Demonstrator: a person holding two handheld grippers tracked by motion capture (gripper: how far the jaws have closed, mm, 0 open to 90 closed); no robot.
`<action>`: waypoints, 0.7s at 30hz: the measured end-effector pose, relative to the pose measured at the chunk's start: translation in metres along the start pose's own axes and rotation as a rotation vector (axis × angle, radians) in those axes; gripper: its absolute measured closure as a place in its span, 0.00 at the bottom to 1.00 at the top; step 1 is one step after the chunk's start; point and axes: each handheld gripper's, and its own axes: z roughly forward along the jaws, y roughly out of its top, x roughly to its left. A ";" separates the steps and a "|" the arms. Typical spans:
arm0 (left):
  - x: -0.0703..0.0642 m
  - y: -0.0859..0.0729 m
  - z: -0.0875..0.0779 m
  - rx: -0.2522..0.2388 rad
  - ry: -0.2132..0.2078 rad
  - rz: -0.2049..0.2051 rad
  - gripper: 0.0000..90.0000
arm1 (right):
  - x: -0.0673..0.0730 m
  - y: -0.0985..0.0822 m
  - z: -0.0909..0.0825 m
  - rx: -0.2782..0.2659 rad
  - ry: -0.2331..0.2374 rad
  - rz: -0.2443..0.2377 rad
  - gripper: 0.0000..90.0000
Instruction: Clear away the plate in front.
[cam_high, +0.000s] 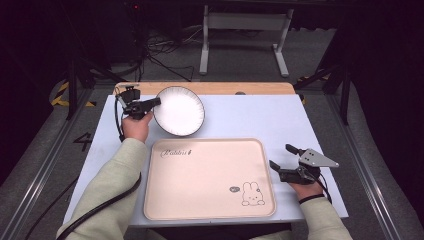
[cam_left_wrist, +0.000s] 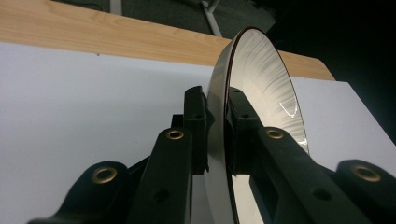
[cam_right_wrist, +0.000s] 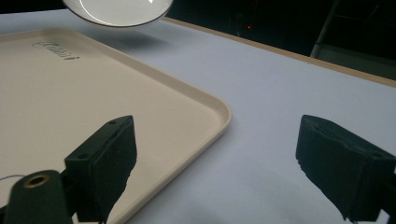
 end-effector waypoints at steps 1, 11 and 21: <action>0.000 0.000 0.000 0.000 0.000 0.000 0.91 | 0.000 0.000 0.000 0.000 0.000 0.000 0.14; -0.006 0.003 -0.015 -0.002 -0.011 0.034 0.91 | 0.000 0.000 0.000 0.002 -0.001 -0.002 0.14; -0.013 0.004 -0.027 0.006 -0.037 0.066 0.91 | 0.000 0.000 0.000 0.005 -0.003 -0.004 0.14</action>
